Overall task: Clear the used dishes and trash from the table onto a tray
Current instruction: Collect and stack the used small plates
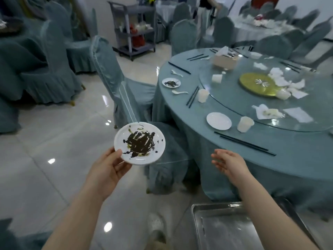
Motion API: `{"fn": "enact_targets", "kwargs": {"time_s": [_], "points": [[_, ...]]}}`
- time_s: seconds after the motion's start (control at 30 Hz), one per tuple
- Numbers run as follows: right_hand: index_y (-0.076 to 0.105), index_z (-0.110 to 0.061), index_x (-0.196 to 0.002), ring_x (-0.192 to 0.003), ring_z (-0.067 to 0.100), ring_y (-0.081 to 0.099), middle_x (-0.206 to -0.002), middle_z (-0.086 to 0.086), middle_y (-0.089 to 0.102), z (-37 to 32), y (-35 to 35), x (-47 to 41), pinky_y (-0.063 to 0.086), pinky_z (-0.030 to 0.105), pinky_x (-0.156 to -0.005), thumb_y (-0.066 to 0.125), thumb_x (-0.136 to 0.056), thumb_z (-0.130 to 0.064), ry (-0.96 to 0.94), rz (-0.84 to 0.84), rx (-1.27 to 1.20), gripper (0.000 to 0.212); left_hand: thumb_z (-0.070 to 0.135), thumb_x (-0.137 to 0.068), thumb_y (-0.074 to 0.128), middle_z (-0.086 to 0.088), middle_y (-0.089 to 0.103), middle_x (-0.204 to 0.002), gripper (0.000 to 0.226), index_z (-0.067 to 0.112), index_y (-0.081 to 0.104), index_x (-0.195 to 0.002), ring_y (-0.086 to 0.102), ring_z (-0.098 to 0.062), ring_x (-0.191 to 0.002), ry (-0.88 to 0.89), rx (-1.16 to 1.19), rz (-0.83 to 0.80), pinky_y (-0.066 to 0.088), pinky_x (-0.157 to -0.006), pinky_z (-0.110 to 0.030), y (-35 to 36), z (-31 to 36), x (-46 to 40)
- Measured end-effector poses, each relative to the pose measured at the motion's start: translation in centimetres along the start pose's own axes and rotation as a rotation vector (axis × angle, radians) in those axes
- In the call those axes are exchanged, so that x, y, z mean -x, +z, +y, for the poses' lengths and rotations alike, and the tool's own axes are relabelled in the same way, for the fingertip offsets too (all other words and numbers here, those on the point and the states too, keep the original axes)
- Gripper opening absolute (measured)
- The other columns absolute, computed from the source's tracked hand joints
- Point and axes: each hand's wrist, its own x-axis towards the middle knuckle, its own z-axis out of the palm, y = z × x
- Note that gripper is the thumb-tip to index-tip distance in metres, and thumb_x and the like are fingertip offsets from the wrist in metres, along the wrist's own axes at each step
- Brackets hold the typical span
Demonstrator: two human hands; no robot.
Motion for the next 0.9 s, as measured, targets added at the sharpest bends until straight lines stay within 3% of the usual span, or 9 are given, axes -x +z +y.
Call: {"fn": "enact_targets", "kwargs": {"time_s": [0.2, 0.33, 0.47, 0.7, 0.8, 0.9], "points": [[0.065, -0.012, -0.093, -0.064, 0.018, 0.060, -0.082, 0.005, 0.067, -3.6, -0.1, -12.8, 0.040, 0.024, -0.053, 0.059, -0.090, -0.009, -0.013, 0.209, 0.042, 0.007, 0.012, -0.095, 0.049, 0.001, 0.074, -0.077, 0.014, 0.017, 0.059, -0.104, 0.069, -0.010, -0.061, 0.011, -0.054, -0.050, 0.055, -0.054, -0.020, 6.2, 5.0, -12.5], [0.067, -0.004, -0.096, -0.057, 0.021, 0.051, -0.067, 0.009, 0.059, -4.6, -1.3, -20.8, 0.039, 0.028, -0.054, 0.060, -0.085, -0.010, 0.061, 0.373, 0.179, 0.014, 0.015, -0.096, 0.047, 0.004, 0.072, -0.070, 0.012, 0.019, 0.059, -0.096, 0.067, -0.005, -0.059, -0.041, -0.066, -0.036, 0.056, -0.055, -0.018, 10.1, 7.7, -19.8], [0.065, -0.002, -0.100, -0.086, 0.035, 0.065, -0.086, 0.017, 0.065, -4.9, -2.2, -26.8, 0.049, 0.039, -0.075, 0.063, -0.086, -0.020, 0.124, 0.469, 0.304, 0.023, 0.016, -0.097, 0.046, 0.006, 0.070, -0.067, 0.017, 0.020, 0.060, -0.090, 0.065, -0.005, -0.063, -0.061, -0.121, -0.060, 0.056, -0.057, -0.017, 13.6, 9.0, -25.8], [0.063, 0.005, -0.100, -0.093, 0.038, 0.061, -0.096, 0.022, 0.066, -4.0, -2.1, -31.5, 0.044, 0.035, -0.074, 0.069, -0.083, -0.023, 0.258, 0.539, 0.473, 0.033, 0.018, -0.096, 0.046, 0.008, 0.061, -0.049, 0.013, 0.017, 0.058, -0.092, 0.062, -0.003, -0.050, -0.109, -0.151, -0.039, 0.055, -0.053, -0.016, 15.0, 9.4, -32.0], [0.066, 0.004, -0.089, -0.078, 0.034, 0.061, -0.080, 0.018, 0.067, -4.1, -1.3, -31.8, 0.044, 0.032, -0.068, 0.064, -0.081, -0.013, 0.265, 0.533, 0.466, 0.018, 0.019, -0.096, 0.047, 0.005, 0.063, -0.059, 0.013, 0.016, 0.059, -0.094, 0.064, -0.006, -0.059, -0.122, -0.168, -0.048, 0.054, -0.053, -0.016, 14.6, 9.6, -33.6], [0.065, 0.006, -0.082, -0.050, 0.024, 0.049, -0.063, 0.015, 0.064, -4.9, -0.3, -31.4, 0.041, 0.026, -0.049, 0.052, -0.082, -0.006, 0.260, 0.516, 0.313, 0.018, 0.020, -0.096, 0.048, 0.001, 0.053, -0.067, 0.013, 0.016, 0.059, -0.092, 0.061, -0.009, -0.068, -0.132, -0.155, -0.071, 0.056, -0.056, -0.017, 14.4, 10.1, -35.1]]}}
